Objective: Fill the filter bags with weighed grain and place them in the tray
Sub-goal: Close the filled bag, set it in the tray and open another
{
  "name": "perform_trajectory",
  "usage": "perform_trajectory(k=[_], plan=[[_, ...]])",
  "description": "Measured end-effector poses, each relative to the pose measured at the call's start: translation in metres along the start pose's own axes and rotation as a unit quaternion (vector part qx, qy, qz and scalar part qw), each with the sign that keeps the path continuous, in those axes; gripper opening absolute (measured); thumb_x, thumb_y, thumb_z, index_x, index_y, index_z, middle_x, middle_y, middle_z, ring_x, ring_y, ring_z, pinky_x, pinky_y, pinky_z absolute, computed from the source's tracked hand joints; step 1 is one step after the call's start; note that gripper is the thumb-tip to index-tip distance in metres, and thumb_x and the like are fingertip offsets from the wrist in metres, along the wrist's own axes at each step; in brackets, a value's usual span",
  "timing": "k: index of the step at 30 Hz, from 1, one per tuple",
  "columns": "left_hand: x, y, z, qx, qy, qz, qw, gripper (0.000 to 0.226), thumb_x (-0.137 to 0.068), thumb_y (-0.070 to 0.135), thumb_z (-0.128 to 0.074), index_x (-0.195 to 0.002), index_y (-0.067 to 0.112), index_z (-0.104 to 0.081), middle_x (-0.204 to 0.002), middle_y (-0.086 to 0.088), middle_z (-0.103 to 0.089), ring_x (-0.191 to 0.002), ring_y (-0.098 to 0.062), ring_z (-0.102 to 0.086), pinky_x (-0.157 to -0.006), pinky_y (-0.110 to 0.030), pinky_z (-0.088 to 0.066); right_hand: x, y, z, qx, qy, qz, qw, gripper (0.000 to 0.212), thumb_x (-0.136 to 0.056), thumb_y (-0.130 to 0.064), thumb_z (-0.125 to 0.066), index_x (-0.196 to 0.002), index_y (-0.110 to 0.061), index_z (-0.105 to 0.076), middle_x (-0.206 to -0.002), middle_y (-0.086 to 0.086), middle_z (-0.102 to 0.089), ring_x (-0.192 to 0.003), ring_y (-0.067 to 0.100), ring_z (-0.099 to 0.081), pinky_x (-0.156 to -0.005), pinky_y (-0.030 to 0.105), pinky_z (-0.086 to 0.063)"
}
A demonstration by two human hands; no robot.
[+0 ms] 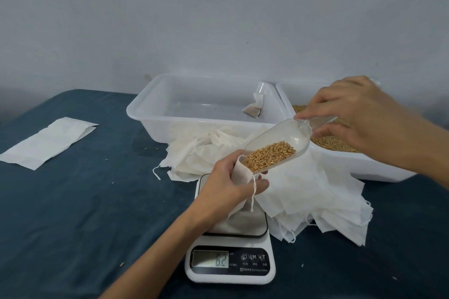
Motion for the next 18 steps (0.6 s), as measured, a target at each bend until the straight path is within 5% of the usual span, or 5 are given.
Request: perform_trajectory(k=[10,18], plan=[[0.001,0.0,0.0,0.013,0.006,-0.002,1.0,0.049,-0.076,0.018,-0.079,-0.124,0.021,-0.067,-0.109,-0.001,-0.077,-0.104,-0.016,-0.073,-0.099,-0.035,-0.057,-0.001,-0.009,0.004,0.055,0.054,0.05,0.996,0.036,-0.075,-0.009,-0.086,-0.108,-0.019,-0.079,-0.097,-0.001,-0.071,-0.09,0.029,-0.063,-0.098,0.044,-0.034],[0.0,0.002,0.0,0.03,0.022,-0.004,0.999,0.046,-0.075,0.015,-0.079,-0.12,0.023,-0.07,-0.115,-0.005,-0.074,-0.105,-0.025,-0.075,-0.096,-0.035,-0.058,0.001,-0.021,0.011,0.117,0.129,0.116,0.978,0.037,-0.073,0.003,-0.085,-0.106,-0.013,-0.079,-0.096,0.006,-0.071,-0.088,0.033,-0.067,-0.103,0.056,-0.038]])
Point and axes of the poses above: each hand's wrist, its own x-axis away from the middle knuckle, its own z-axis out of the back of the hand, y = z × x, the point moved 3 cm from there along -x, towards the middle knuckle
